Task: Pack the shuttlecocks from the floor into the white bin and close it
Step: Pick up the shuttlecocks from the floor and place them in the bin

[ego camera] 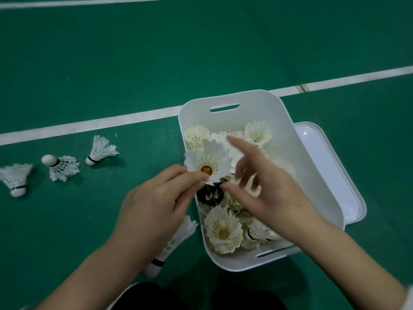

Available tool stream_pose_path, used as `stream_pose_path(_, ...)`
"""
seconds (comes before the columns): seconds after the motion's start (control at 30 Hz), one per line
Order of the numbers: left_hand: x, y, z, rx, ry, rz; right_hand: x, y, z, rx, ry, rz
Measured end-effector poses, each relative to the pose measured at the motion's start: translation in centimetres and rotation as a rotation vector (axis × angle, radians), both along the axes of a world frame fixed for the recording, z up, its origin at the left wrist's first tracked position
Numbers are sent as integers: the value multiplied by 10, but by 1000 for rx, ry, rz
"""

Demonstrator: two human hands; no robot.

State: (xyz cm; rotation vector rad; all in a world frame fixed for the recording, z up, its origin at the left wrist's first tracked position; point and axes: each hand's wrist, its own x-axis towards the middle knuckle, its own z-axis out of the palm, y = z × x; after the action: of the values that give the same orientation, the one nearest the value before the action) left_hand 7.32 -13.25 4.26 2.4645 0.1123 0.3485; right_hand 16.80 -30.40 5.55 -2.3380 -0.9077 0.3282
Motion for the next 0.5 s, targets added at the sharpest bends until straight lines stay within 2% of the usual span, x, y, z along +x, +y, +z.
stream_pose_path(0.1,1,-9,1,-21,-33,-37,-8,7,-10,-41,-57,111)
stream_pose_path(0.23,6,-16,9,-113,5,-32,9,1,-5,96,-65,-79)
stream_pose_path(0.33,10,-13,19,-196,-27,5,35,-14,5,103,-115,-282)
stream_pose_path(0.43,12,-10,24,-208,-73,5,60,-30,-8,-81,-171,-415)
stream_pose_path(0.5,12,-8,23,-195,-65,-8,68,-34,-23,-212,-168,-400)
